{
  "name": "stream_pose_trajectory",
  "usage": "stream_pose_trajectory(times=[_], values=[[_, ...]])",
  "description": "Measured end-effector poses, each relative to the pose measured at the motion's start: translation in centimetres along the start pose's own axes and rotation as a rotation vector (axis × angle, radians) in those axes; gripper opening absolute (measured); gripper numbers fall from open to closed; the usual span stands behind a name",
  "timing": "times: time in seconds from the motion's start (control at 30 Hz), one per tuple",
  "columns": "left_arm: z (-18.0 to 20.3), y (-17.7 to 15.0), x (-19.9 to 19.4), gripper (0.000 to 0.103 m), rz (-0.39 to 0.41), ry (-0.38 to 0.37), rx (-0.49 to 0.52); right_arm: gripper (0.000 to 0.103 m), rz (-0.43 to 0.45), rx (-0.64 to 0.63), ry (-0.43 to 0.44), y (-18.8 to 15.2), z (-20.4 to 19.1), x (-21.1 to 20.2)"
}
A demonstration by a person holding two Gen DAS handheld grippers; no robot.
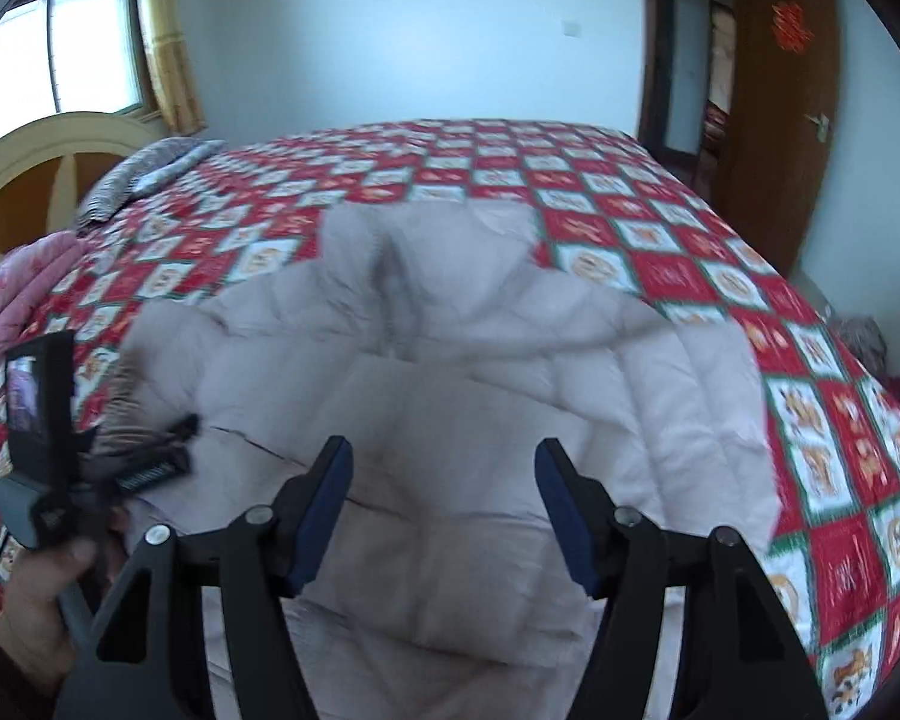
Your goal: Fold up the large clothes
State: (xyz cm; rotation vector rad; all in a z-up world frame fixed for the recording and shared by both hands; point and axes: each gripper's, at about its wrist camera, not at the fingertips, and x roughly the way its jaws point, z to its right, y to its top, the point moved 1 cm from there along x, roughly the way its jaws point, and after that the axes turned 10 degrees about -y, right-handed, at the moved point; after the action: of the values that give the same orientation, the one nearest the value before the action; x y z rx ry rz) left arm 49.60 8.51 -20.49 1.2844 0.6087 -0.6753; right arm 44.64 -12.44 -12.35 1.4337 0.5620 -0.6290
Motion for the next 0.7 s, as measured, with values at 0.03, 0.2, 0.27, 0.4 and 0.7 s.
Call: stream_pose_trajectory(times=[0.03, 0.2, 0.27, 0.4, 0.7], values=[[0.0, 0.0, 0.0, 0.102, -0.001, 0.001, 0.000, 0.066, -0.001, -0.018, 0.013, 0.2, -1.2, 0.5], [-0.1, 0.0, 0.0, 0.102, 0.000, -0.001, -0.002, 0.066, -0.065, -0.052, 0.050, -0.6, -4.7, 4.9], [-0.1, 0.0, 0.0, 0.102, -0.001, -0.002, -0.004, 0.065, -0.085, -0.059, 0.053, -1.3, -5.3, 6.1], [-0.1, 0.0, 0.0, 0.102, -0.002, -0.002, -0.005, 0.066, -0.062, -0.087, 0.039, -2.5, -5.6, 6.5], [-0.3, 0.0, 0.3, 0.102, -0.013, -0.009, -0.017, 0.067, -0.067, -0.086, 0.035, -3.1, -5.8, 7.7]])
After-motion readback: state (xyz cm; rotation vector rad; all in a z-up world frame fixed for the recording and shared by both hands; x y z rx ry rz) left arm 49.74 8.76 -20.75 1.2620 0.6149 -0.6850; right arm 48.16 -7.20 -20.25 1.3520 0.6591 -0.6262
